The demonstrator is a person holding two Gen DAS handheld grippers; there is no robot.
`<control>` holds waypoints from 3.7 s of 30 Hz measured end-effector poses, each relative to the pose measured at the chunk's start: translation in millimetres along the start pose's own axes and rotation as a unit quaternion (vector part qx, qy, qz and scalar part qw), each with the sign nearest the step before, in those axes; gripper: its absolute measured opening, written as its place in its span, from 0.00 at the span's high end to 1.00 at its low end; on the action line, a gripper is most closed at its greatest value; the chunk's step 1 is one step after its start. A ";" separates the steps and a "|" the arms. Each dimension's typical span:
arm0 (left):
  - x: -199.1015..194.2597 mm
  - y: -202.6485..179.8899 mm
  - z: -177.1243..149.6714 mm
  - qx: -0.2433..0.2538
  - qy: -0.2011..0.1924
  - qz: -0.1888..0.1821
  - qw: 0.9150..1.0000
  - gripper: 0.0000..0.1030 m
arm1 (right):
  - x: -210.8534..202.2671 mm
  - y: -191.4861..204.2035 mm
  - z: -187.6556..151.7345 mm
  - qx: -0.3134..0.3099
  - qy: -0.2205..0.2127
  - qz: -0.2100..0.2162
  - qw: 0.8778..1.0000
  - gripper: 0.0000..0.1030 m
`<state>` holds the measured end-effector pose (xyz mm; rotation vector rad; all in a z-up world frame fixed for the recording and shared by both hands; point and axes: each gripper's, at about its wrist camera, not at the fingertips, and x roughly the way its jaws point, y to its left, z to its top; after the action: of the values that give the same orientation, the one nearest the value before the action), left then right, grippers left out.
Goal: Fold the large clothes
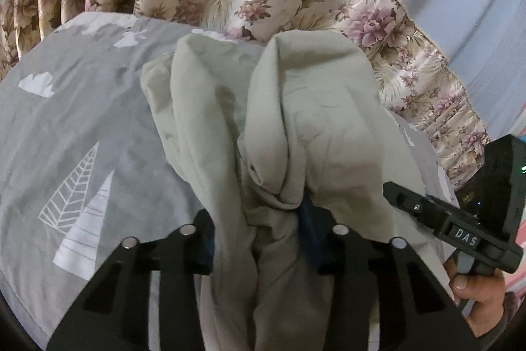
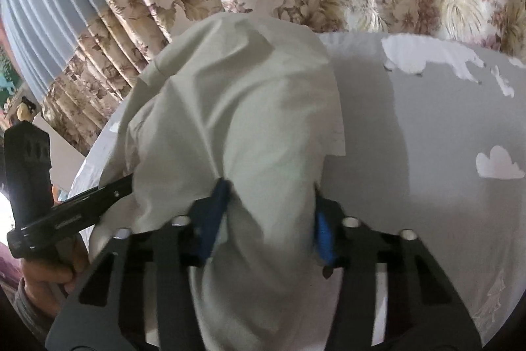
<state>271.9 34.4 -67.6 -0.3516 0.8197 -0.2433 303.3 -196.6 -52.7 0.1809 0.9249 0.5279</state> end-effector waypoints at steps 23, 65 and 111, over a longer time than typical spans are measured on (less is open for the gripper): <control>97.4 -209.4 -15.1 0.134 -0.001 0.033 0.990 0.32 | -96.7 -159.9 -9.2 -0.046 -0.049 -0.202 0.977 0.30; -170.0 -76.7 -175.1 0.091 -0.191 0.169 0.963 0.03 | -228.5 -7.7 -199.0 -0.036 -0.190 -0.170 0.966 0.03; -170.9 -92.5 -177.7 0.111 -0.202 0.203 0.952 0.02 | -227.3 -8.0 -203.1 -0.026 -0.183 -0.192 0.964 0.03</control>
<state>19.2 -28.9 -28.6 -0.0106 0.4370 0.1219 33.5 -333.6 -15.2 0.0454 0.5622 0.1483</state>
